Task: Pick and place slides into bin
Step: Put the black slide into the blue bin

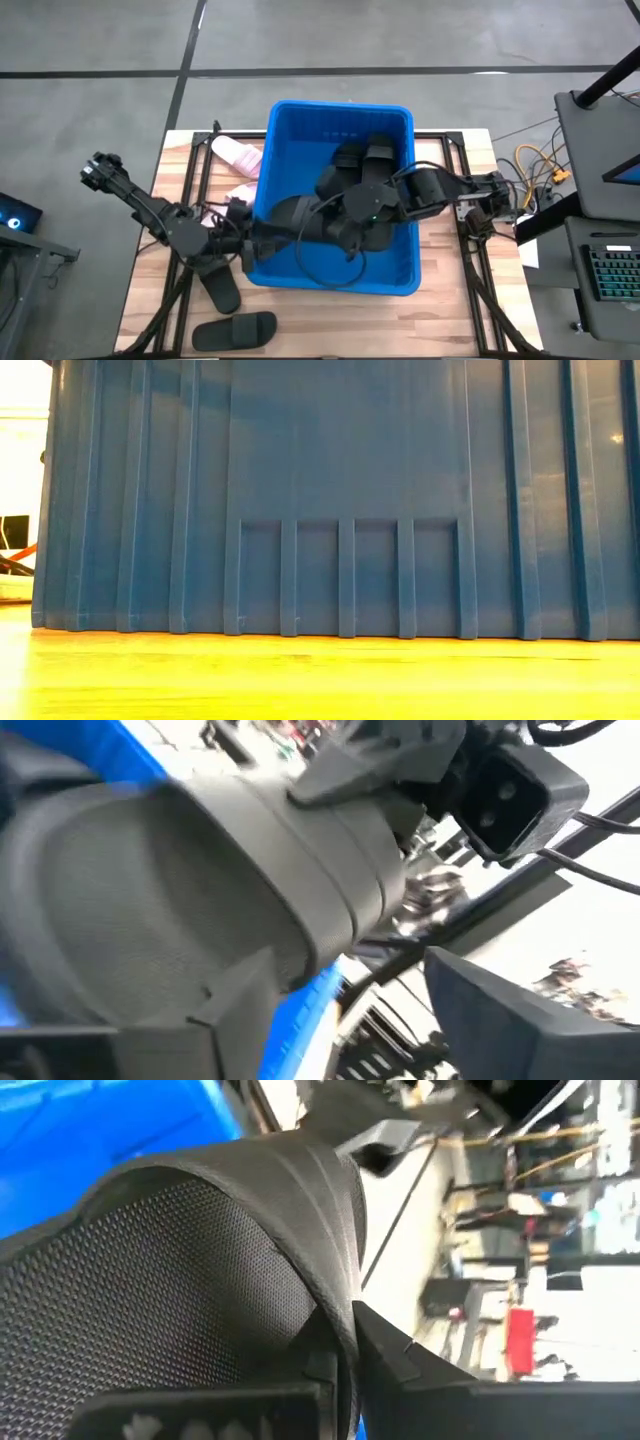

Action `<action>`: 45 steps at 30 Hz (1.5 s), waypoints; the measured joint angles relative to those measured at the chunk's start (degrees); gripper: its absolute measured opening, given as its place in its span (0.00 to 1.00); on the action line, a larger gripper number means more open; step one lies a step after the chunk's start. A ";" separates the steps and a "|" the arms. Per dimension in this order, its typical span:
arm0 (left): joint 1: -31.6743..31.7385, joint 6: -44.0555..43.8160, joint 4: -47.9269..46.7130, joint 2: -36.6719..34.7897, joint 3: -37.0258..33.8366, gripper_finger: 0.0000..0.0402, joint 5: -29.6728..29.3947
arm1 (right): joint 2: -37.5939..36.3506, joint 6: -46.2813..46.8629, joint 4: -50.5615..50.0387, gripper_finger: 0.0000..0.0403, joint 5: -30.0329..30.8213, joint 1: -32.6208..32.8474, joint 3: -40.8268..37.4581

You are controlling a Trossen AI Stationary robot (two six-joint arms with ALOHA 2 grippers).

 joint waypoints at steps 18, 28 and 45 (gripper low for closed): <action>10.71 57.40 21.56 -3.19 0.20 0.68 -27.75 | -5.01 33.30 -12.30 0.02 10.09 -17.66 0.05; 10.69 69.03 22.96 -5.49 0.20 0.68 -34.77 | -3.17 44.46 -10.63 0.02 13.12 -24.80 -3.46; 10.12 70.86 18.89 -16.57 -0.33 0.68 -34.68 | -1.72 63.17 -5.31 0.02 27.09 -25.11 -24.96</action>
